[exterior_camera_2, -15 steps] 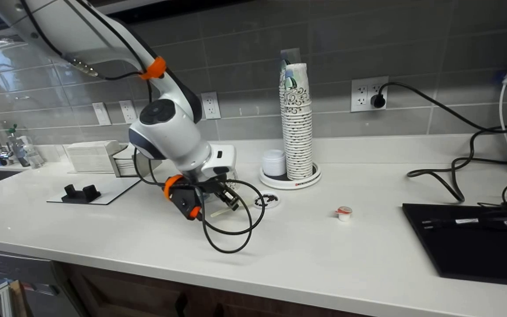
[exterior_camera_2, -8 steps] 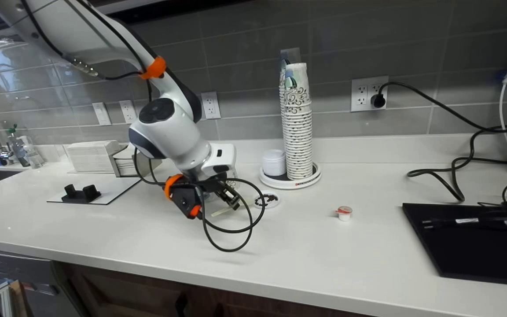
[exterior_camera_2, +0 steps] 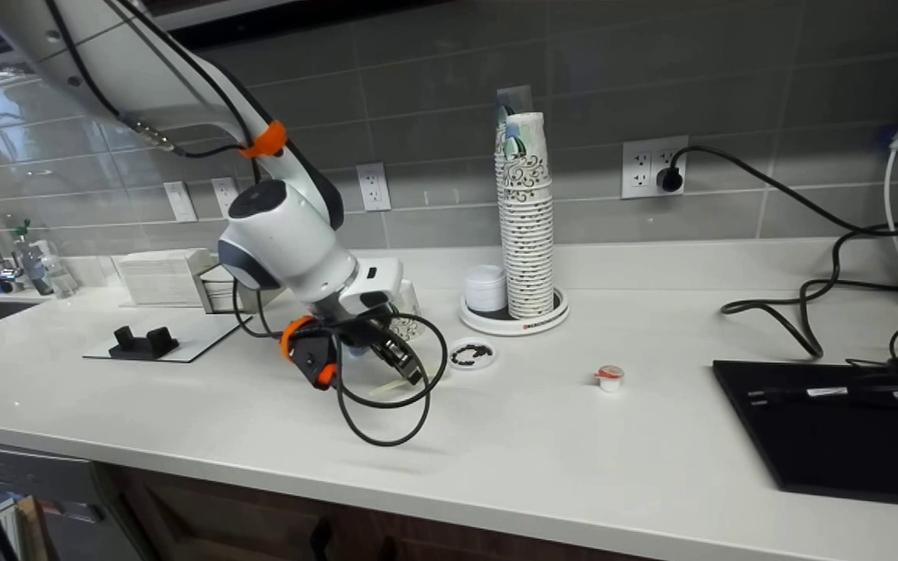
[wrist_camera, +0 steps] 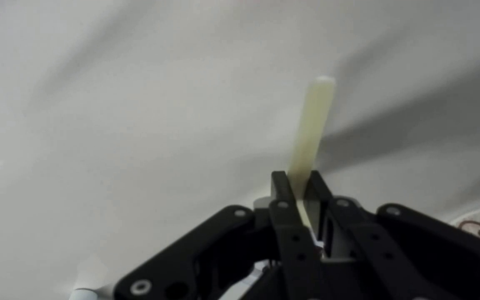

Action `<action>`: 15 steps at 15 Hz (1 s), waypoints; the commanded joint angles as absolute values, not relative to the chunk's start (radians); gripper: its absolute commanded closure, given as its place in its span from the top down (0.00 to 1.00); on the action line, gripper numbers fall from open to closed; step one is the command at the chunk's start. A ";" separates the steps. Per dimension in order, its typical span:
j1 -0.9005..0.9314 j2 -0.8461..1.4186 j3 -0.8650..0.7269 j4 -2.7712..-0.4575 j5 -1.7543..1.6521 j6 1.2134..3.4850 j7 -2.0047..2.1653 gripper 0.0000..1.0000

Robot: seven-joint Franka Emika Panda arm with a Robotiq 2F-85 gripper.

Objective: Place some coffee beans from the white lid in the cup on the left using the white spoon.

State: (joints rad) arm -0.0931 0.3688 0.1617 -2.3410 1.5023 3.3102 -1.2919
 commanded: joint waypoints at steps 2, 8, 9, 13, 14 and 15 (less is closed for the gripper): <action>-0.051 0.364 0.128 -2.356 1.496 3.369 -1.270 0.03; 0.116 0.330 -0.076 -2.428 1.300 3.317 -1.067 0.03; 0.151 0.330 -0.113 -2.430 1.298 3.311 -1.065 0.03; 0.311 0.340 -0.275 -2.432 1.273 3.289 -1.037 0.03; 0.348 0.341 -0.312 -2.429 1.264 3.278 -1.032 0.03; 0.388 0.345 -0.356 -2.430 1.252 3.259 -1.020 0.03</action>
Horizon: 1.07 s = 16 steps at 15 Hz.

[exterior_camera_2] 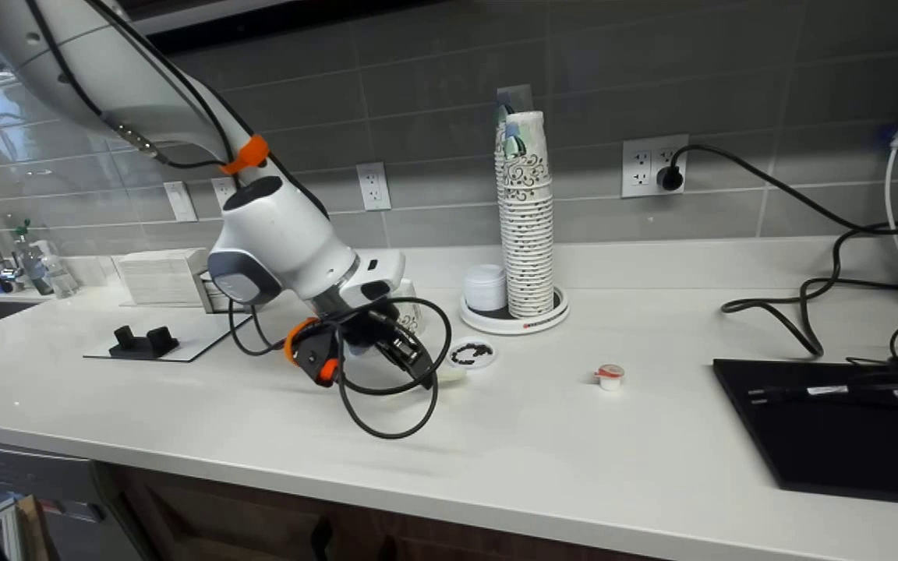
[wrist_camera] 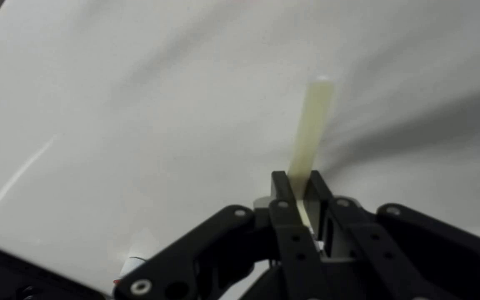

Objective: Place some coffee beans from the white lid in the cup on the left using the white spoon.

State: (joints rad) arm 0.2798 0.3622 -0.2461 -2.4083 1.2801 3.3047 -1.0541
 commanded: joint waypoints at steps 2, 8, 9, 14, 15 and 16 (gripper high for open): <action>0.473 0.356 -0.448 -2.431 1.206 3.215 -0.972 0.03; 0.812 0.408 -0.853 -2.391 0.881 3.005 -0.632 0.03; 0.876 0.422 -0.931 -2.372 0.809 2.950 -0.559 0.03; 1.122 0.483 -1.238 -2.214 0.548 2.593 -0.269 0.03; 1.131 0.480 -1.258 -2.180 0.528 2.523 -0.247 0.03; 1.135 0.478 -1.272 -2.149 0.515 2.463 -0.227 0.03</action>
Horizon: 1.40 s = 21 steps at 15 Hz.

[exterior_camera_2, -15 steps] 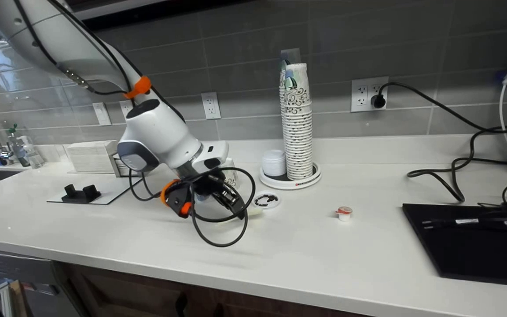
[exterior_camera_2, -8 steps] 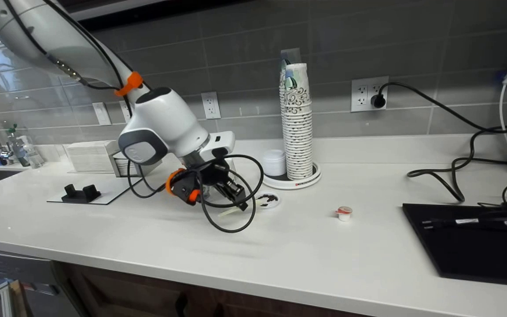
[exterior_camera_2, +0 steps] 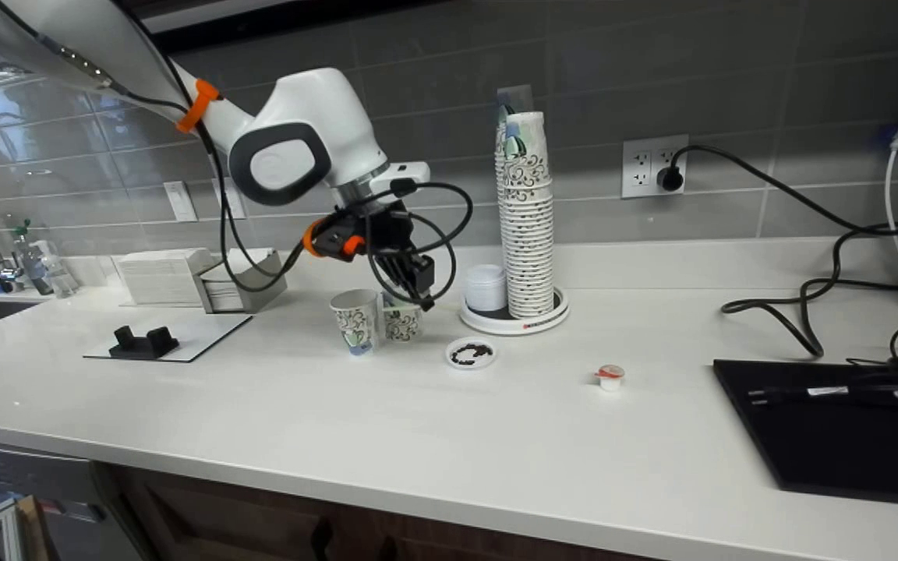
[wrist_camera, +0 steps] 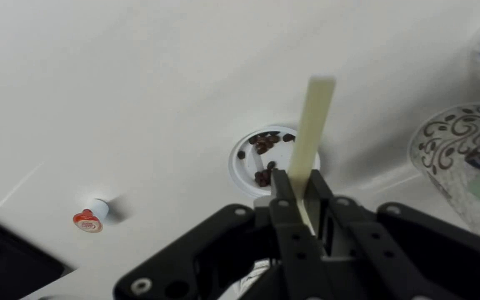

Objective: Place some coffee beans from the white lid in the cup on the left using the white spoon.

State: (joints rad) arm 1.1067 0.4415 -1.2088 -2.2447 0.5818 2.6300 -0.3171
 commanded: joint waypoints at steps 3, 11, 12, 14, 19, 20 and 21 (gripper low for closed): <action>0.972 0.351 -1.115 -2.093 0.228 2.398 -0.013 0.03; 0.539 0.270 -0.689 -2.052 0.014 2.370 0.139 0.14; 0.526 0.266 -0.678 -2.051 0.013 2.369 0.138 0.14; 0.524 0.261 -0.672 -2.051 0.013 2.368 0.139 0.14; 0.273 0.272 -0.413 -2.037 0.026 2.327 0.109 0.03; 0.213 0.278 -0.356 -2.035 0.030 2.332 0.104 0.03; 0.169 0.283 -0.313 -2.034 0.034 2.340 0.103 0.03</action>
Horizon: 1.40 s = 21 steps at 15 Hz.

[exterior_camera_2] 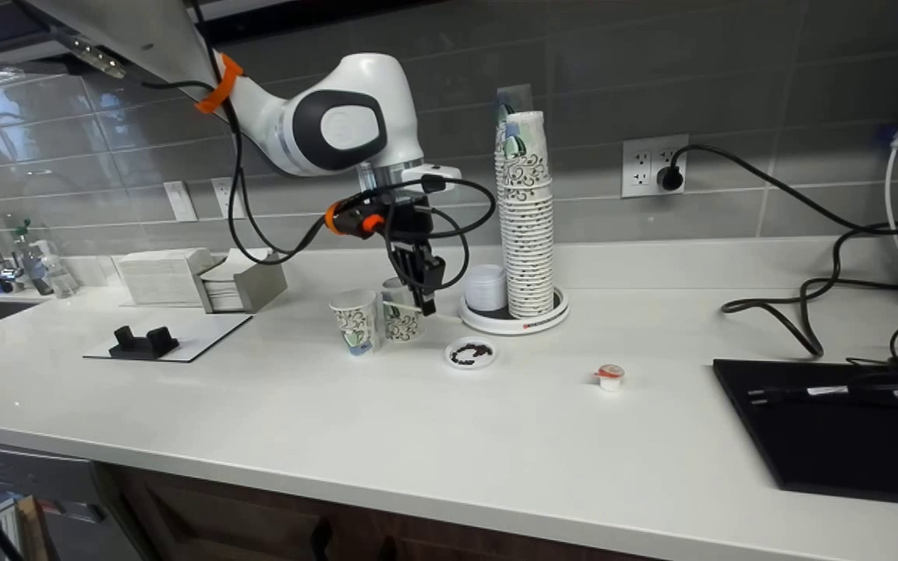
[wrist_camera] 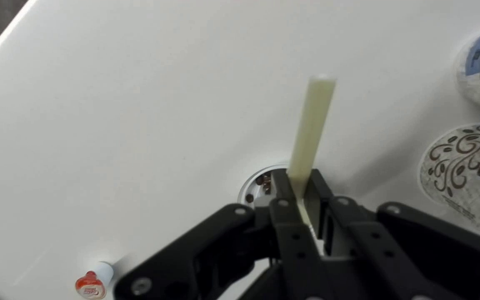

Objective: Place some coffee beans from the white lid in the cup on the left using the white spoon.

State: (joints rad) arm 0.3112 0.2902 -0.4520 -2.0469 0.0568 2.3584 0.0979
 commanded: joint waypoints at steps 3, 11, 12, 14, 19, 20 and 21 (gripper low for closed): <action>0.067 0.296 -0.220 -2.029 0.048 2.353 0.086 0.03; -0.047 0.346 -0.119 -2.004 0.087 2.366 0.064 0.03; -0.055 0.353 -0.111 -1.999 0.093 2.364 0.059 0.03; -0.071 0.372 -0.099 -1.987 0.104 2.365 0.050 0.03; -0.106 0.421 -0.073 -1.935 0.142 2.354 0.019 0.03; -0.115 0.432 -0.065 -1.922 0.158 2.345 0.006 0.03; -0.121 0.442 -0.059 -1.910 0.170 2.341 -0.003 0.03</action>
State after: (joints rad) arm -0.0831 0.3992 -0.0928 -1.9693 0.1149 2.3631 0.0451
